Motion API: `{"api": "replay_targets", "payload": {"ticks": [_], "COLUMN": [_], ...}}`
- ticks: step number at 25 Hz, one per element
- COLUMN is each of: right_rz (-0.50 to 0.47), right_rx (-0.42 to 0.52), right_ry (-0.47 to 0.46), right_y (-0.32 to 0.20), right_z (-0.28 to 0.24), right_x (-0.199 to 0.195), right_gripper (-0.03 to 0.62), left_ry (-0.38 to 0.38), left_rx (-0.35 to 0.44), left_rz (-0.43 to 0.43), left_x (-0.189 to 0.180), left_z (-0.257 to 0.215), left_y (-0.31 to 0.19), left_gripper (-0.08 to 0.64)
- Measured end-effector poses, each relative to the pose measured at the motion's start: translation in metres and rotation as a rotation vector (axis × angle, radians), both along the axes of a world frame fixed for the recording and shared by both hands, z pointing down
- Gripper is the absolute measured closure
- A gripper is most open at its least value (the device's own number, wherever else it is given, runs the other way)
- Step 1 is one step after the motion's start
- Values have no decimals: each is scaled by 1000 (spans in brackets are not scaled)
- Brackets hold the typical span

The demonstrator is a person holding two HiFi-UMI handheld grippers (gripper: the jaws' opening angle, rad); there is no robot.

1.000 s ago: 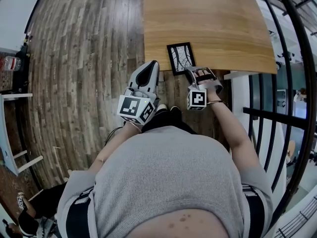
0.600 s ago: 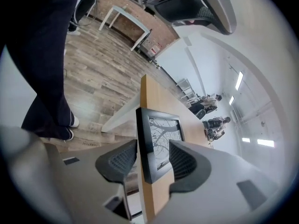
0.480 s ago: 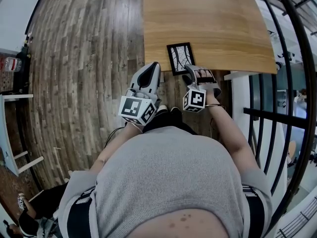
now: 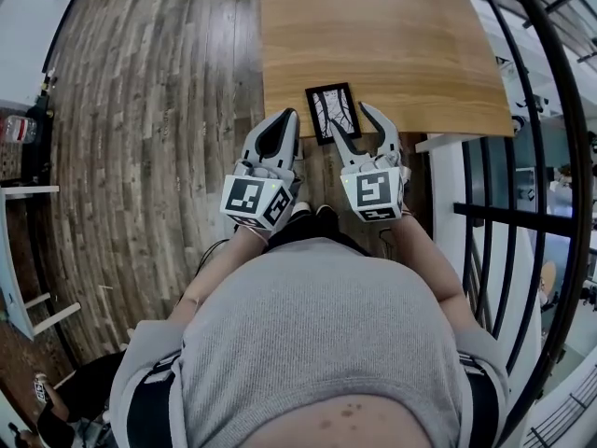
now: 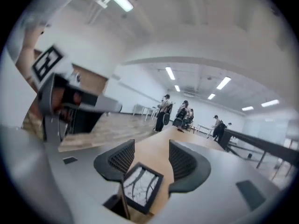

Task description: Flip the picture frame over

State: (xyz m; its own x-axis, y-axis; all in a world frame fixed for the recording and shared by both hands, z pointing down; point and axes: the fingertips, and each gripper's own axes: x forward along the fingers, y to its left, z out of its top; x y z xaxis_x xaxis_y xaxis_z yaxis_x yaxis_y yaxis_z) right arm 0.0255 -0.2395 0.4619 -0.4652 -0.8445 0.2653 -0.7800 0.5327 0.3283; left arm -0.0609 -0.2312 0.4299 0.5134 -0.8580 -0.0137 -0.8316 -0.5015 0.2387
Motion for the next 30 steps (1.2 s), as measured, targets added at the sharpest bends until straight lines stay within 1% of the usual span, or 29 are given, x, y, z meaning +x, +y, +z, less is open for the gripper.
{"api": "replay_targets", "payload": {"ticks": [2,5,6,8,10,11,13,17,22,27,30], "right_rz": [58,115,123,144,175,186,194,203,197,171,159], "right_rx": [7,45,59,79,75,68,55,43,53,27,31], "right_ry": [-177,-369,-435,-551,-609,-618,-613,-544,-513,-501,-491], "right_y": [-11,-14,-13,-10,-6,-4,3,11,15,23,23], "right_z": [-29,-63,-73,-89,-93,-93,-87,-74,-71,-61,-60], "right_x": [5,13,16,24,31,34,36,38,35,27,24], "right_gripper": [350,358,388,502,553,571,575,575,575,575,575], "left_ry": [0,-2,0,5,7,7,7,8,5,7,1], "left_rx": [36,89,102,119,128,131,131,113,114,122,123], "left_rz": [3,8,9,12,15,15,15,14,23,31,31], "left_x": [5,12,13,16,18,18,18,21,24,28,29], "left_z": [-13,-31,-35,-41,-45,-46,-45,-39,-39,-42,-42], "left_y": [-7,-12,-13,-15,-14,-12,-8,-2,1,8,7], "left_gripper": [554,554,554,554,554,554,554,554,554,554,554]}}
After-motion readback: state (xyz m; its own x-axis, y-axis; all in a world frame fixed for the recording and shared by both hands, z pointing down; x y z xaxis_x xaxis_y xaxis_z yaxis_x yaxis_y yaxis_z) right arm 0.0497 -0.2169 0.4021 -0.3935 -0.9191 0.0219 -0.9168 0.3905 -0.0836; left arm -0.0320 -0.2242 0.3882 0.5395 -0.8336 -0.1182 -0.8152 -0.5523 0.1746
